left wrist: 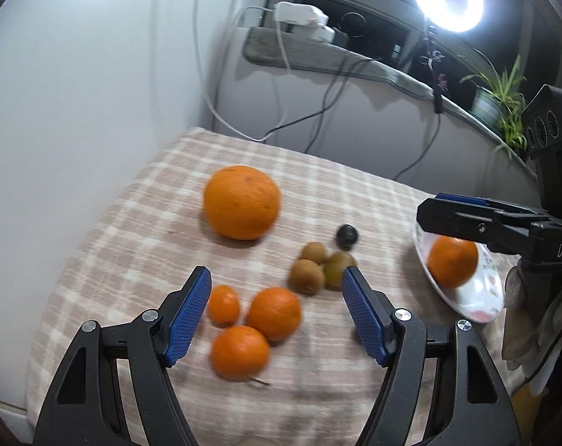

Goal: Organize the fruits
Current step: 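Move the right tool back to the second large orange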

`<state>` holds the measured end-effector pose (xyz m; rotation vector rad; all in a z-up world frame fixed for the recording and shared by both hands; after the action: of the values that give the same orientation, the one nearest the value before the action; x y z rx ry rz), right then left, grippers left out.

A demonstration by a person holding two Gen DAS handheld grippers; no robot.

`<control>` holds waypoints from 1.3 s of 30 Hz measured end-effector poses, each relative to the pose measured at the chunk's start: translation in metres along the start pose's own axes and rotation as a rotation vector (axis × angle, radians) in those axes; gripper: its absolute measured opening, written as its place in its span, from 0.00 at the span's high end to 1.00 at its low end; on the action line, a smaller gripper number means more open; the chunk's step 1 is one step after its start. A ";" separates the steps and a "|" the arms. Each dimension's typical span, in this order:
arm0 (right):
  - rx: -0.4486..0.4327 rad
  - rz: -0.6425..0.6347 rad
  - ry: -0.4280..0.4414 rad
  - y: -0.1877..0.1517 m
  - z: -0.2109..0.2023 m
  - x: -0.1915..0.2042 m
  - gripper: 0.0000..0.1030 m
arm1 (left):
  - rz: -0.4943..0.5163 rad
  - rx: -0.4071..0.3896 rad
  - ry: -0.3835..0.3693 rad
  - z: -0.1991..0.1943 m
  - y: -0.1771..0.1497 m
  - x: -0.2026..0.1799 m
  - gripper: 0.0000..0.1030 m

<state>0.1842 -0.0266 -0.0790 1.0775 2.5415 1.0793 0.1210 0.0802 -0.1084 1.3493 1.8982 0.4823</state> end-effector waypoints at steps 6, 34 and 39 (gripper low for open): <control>0.052 -0.007 0.057 0.015 0.036 0.016 0.05 | -0.020 0.009 -0.007 0.010 0.012 0.014 0.29; 0.184 0.212 0.202 0.044 0.145 0.019 0.09 | -0.114 0.131 -0.074 0.082 0.043 0.032 0.31; 0.195 0.243 0.228 0.044 0.154 0.018 0.10 | -0.155 0.152 -0.109 0.090 0.042 0.034 0.31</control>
<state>0.2593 0.0921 -0.1585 1.4201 2.7980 1.0835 0.2095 0.1173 -0.1505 1.2840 1.9623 0.1863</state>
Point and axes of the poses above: each gripper's, at about its wrist camera, not at the fingertips, and z roughly the way its jaws point, x to its left, y to its top, the point moved 9 cm from there along z, roughly the way its jaws point, and after that the axes turned 11 degrees about -z, right-handed, at the moved point
